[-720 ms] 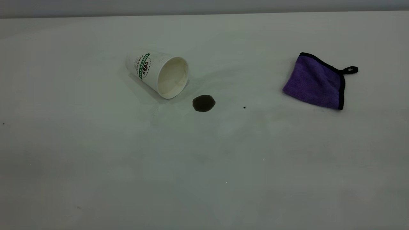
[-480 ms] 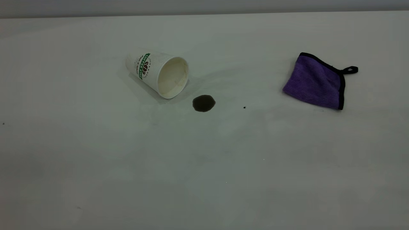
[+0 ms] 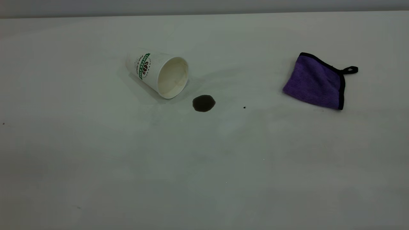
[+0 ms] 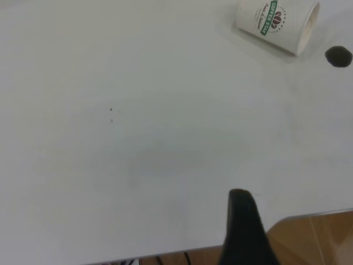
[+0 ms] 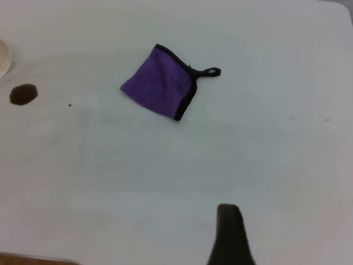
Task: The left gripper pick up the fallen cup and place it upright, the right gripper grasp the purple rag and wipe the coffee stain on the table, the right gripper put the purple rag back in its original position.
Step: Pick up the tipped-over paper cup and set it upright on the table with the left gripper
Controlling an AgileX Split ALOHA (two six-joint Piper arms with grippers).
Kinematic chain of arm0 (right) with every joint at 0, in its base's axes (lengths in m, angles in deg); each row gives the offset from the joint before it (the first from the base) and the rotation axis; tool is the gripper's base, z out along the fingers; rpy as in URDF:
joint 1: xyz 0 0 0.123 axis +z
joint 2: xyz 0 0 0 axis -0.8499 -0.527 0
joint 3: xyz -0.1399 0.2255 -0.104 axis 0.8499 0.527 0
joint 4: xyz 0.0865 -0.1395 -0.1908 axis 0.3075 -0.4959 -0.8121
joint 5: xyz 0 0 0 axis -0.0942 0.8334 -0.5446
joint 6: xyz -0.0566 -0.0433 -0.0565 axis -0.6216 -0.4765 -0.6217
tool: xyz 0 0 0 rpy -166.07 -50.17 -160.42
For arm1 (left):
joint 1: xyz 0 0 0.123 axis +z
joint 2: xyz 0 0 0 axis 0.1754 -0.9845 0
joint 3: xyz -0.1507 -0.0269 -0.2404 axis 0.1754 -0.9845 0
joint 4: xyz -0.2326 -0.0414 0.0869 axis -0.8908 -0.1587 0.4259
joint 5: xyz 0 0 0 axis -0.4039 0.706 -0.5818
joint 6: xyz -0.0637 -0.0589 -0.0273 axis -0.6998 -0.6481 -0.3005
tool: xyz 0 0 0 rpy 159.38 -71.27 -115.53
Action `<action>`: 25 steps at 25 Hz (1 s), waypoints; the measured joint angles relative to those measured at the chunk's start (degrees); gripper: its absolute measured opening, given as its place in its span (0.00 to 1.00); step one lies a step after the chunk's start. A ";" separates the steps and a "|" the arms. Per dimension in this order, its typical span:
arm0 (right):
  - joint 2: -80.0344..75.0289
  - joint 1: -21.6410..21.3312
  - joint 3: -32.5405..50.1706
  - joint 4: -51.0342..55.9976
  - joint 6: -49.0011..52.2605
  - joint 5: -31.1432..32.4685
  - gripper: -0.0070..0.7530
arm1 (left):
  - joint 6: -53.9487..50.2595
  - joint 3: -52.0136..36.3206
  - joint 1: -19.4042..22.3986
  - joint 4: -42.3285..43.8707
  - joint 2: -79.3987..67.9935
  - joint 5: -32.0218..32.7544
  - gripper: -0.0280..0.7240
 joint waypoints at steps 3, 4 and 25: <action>0.00 0.00 0.00 0.00 0.00 0.00 0.78 | 0.00 0.00 0.00 0.00 0.00 0.00 0.77; 0.00 0.00 0.00 0.00 0.00 0.00 0.78 | 0.00 0.00 0.00 0.00 0.00 0.00 0.77; 0.00 0.00 0.00 0.00 0.00 0.00 0.78 | -1.36 0.77 0.00 0.92 -3.45 -0.06 0.77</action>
